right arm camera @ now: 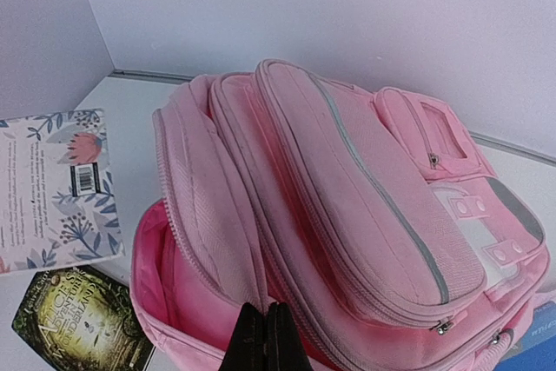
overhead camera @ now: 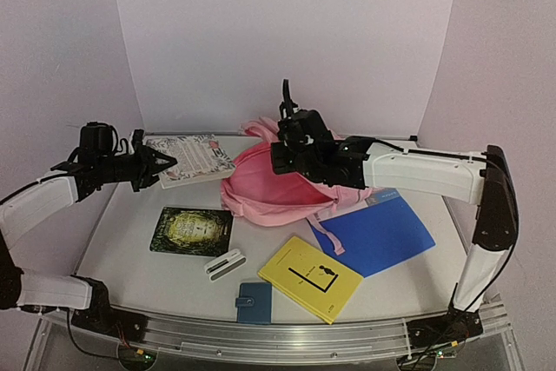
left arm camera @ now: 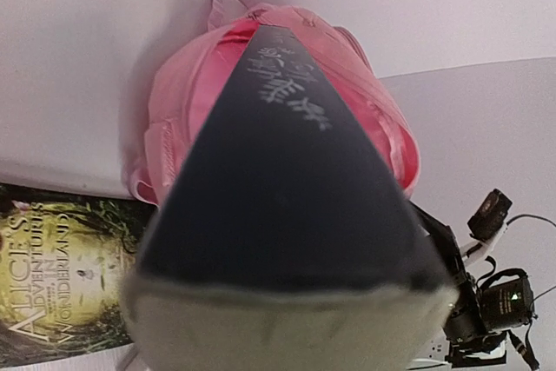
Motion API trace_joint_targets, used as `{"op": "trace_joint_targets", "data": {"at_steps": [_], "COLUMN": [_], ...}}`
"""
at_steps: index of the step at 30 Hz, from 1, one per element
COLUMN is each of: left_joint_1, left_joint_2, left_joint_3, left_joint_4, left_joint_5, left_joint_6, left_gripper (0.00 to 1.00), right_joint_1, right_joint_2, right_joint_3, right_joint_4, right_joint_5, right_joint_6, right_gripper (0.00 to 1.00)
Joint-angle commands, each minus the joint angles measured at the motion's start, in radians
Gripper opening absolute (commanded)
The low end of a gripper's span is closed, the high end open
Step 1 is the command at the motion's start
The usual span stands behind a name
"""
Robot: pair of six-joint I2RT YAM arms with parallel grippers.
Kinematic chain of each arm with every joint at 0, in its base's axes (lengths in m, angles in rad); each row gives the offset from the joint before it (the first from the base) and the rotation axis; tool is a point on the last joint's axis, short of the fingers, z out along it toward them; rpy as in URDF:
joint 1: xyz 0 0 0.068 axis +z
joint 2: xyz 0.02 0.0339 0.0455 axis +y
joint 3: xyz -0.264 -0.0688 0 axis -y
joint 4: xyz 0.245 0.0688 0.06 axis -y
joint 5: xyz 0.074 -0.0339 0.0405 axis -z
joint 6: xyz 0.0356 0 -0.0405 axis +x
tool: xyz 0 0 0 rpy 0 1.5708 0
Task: Pack the student bag
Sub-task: Place the book in the student bag.
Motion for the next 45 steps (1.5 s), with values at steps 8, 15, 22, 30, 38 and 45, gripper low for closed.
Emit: {"op": "trace_joint_targets", "data": {"at_steps": [8, 15, 22, 30, 38, 45], "left_joint_1": [-0.212, -0.325, -0.378, -0.395, -0.395, -0.401], "left_joint_2": [0.218, 0.432, 0.588, 0.732, 0.876, 1.002], "left_joint_3": [0.076, 0.19, 0.301, 0.383, 0.468, 0.589], "left_joint_4": [0.397, 0.456, 0.585, 0.69, 0.777, 0.735], "left_joint_5": [-0.102, -0.124, -0.091, -0.09, -0.145, -0.127], "left_joint_6": [-0.175, -0.206, -0.261, -0.304, -0.322, -0.358], "left_gripper": [0.0, 0.0, 0.0, 0.0, 0.0, 0.0], "right_joint_1": [0.012, 0.014, 0.02, 0.037, 0.048, 0.05], "right_joint_2": [-0.132, -0.133, -0.13, -0.089, -0.061, -0.089], "right_joint_3": [-0.096, -0.105, -0.107, -0.084, -0.073, -0.112], "right_joint_4": [0.261, 0.312, 0.331, 0.338, 0.336, 0.332], "right_joint_5": [-0.115, -0.154, -0.173, -0.198, -0.192, -0.21], "right_joint_6": [0.07, 0.063, 0.053, 0.075, 0.047, 0.01], "right_gripper": [0.0, 0.0, 0.0, 0.0, 0.0, 0.0]}}
